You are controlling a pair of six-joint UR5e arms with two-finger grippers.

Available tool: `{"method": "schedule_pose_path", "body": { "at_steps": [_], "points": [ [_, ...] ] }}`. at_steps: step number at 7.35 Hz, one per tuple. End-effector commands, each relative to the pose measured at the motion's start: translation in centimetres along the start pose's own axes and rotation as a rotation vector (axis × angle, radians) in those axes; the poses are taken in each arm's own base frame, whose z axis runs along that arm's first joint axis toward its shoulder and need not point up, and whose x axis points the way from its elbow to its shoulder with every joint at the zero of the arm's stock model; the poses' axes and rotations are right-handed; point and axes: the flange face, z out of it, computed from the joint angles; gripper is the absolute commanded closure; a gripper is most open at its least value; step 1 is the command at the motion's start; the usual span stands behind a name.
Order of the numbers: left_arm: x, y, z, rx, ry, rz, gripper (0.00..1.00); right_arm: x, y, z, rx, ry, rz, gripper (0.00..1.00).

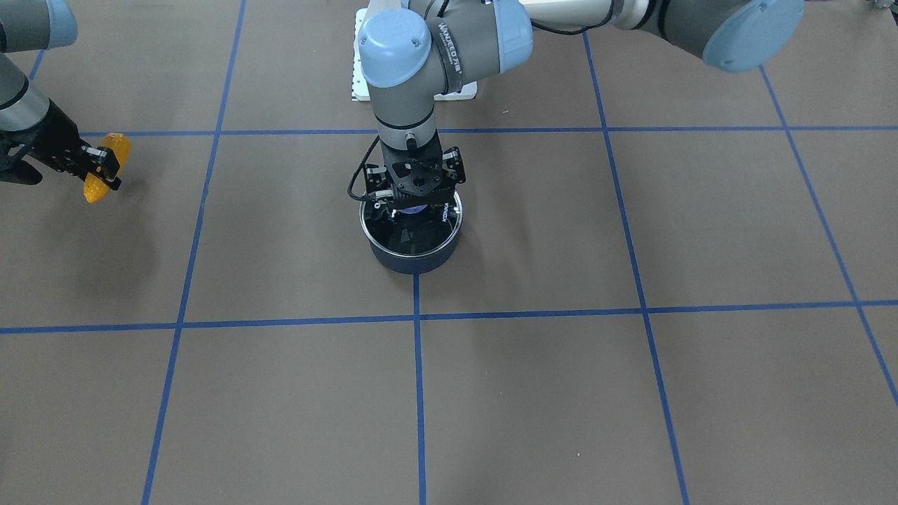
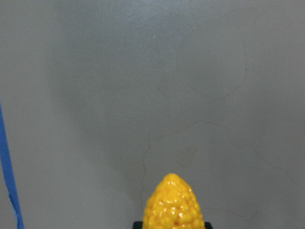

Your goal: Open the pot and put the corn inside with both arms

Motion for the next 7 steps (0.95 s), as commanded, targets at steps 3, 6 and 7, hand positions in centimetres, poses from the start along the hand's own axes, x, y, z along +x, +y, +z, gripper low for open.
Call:
{"method": "schedule_pose_path", "body": {
  "at_steps": [3,6,7],
  "points": [
    [0.44,0.43,-0.4,-0.003,0.011,0.01,0.07,0.07,-0.07,-0.04,-0.001,0.001,0.0,0.69],
    [0.38,0.6,-0.19,-0.012,0.017,0.013,0.27,-0.04,-0.12,-0.14,0.001,-0.001,-0.001,0.69],
    [0.39,0.64,-0.12,-0.018,0.017,0.012,0.32,-0.01,-0.16,-0.18,0.002,-0.001,0.0,0.69]
  ]
}}
